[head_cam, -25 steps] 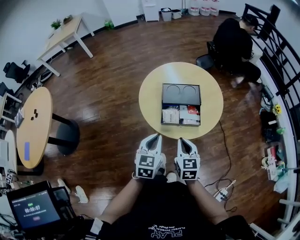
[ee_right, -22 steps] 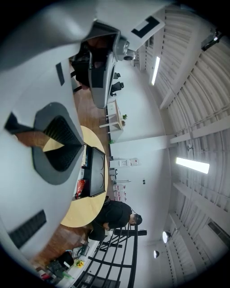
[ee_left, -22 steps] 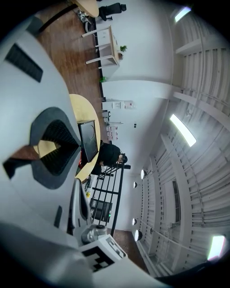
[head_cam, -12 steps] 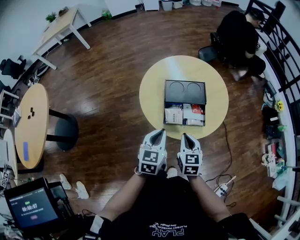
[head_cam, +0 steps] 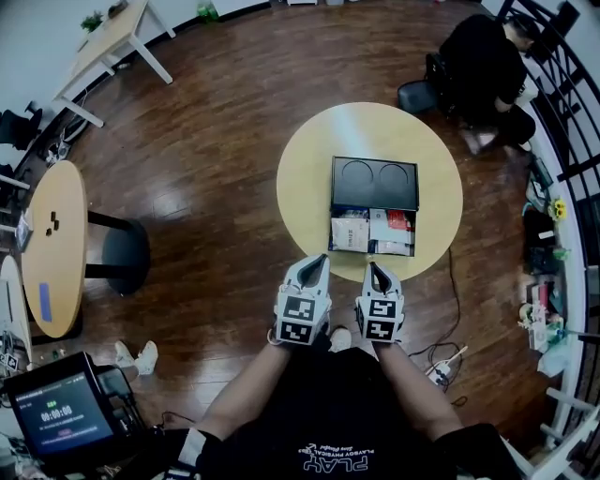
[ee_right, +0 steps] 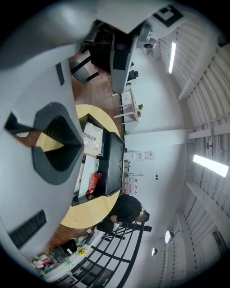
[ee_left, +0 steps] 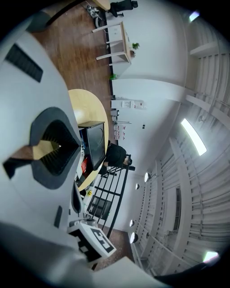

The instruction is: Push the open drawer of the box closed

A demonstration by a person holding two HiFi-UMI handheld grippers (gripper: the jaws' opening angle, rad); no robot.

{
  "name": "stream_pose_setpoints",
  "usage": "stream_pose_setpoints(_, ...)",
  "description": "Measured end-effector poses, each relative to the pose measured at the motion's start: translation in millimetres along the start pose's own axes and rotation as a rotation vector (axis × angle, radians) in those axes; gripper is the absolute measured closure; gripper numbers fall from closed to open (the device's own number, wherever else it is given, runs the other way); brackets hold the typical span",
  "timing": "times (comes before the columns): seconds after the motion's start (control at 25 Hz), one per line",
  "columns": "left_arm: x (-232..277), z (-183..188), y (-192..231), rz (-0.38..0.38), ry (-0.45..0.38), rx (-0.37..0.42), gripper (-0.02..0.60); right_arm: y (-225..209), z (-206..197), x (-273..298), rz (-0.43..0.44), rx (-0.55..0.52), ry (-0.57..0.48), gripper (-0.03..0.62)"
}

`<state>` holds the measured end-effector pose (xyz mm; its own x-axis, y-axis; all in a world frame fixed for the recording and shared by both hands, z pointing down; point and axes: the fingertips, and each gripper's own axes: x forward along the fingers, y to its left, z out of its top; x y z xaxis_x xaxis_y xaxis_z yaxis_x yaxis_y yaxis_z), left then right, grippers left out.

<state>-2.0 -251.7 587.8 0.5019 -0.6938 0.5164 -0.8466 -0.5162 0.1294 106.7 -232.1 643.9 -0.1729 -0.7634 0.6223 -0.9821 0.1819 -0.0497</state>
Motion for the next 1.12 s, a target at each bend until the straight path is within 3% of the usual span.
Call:
stream_pose_setpoints(0.36, 23, -10, 19, 0.004, 0.031, -0.035, 0.584, -15, -31, 36, -0.038, 0.000, 0.134, 0.587)
stream_pose_setpoints(0.8, 21, -23, 38, 0.037, 0.053, -0.066, 0.584, -26, -48, 57, -0.055, 0.097, 0.226, 0.508)
stream_pose_setpoints(1.12, 20, -24, 36, 0.039, 0.056, -0.023, 0.584, -26, -58, 62, -0.071, 0.105, 0.246, 0.509)
